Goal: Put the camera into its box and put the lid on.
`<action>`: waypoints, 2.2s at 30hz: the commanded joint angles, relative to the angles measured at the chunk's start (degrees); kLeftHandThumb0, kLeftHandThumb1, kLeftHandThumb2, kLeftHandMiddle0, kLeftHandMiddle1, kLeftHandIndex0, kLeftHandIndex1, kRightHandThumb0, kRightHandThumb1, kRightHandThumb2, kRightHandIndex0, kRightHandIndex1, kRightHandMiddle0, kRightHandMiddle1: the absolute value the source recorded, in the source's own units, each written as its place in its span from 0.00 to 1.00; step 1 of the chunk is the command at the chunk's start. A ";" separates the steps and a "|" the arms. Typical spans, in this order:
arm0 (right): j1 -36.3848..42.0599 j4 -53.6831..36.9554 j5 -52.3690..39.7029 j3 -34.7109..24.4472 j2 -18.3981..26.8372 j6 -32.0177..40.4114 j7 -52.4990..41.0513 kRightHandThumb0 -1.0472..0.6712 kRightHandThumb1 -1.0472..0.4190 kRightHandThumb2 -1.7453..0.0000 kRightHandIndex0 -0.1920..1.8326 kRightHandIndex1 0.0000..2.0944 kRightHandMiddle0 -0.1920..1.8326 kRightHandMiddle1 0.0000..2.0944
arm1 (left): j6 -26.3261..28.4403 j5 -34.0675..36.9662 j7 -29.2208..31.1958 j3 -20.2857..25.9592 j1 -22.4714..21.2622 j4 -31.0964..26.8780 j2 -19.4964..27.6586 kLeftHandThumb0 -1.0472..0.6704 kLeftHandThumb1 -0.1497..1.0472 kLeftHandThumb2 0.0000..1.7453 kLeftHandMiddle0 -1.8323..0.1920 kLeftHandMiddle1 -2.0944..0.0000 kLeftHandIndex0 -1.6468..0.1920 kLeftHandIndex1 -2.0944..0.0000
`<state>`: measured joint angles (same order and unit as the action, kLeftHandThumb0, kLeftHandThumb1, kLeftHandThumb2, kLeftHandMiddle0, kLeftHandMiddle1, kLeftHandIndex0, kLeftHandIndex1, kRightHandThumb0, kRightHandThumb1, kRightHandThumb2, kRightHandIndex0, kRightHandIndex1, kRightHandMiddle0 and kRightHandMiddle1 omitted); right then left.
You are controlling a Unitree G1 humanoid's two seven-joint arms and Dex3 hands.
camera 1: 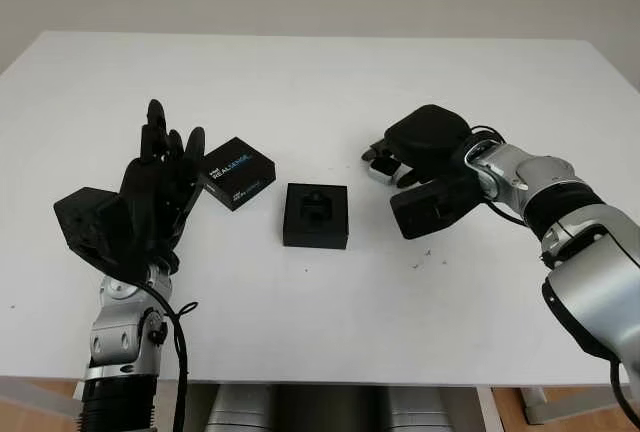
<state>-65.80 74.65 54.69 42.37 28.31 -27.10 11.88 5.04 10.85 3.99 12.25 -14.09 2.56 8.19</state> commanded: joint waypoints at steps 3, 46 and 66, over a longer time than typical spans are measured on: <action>-0.73 0.71 -0.03 0.03 0.77 0.93 -0.71 0.50 0.07 0.96 0.39 0.03 0.46 0.05 | -0.32 0.16 0.18 0.06 0.22 -1.21 0.17 0.21 1.00 0.21 0.99 0.97 0.99 0.97; 6.40 0.13 -17.28 -14.60 0.03 2.19 -9.89 0.44 0.06 0.97 0.36 0.01 0.26 0.64 | 0.10 0.52 0.69 0.16 0.59 -0.66 0.23 0.20 1.00 0.21 0.99 0.97 0.99 0.97; 9.20 -1.22 -29.81 -26.10 -2.28 6.03 -15.91 0.41 0.08 0.97 0.33 0.00 0.27 0.68 | 0.80 0.42 0.58 -0.09 0.77 -0.97 0.02 0.19 1.00 0.21 0.99 0.98 0.99 0.97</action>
<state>-56.90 74.39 25.80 17.24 26.45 -21.51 -3.68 5.97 11.43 4.47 12.41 -13.58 2.39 8.10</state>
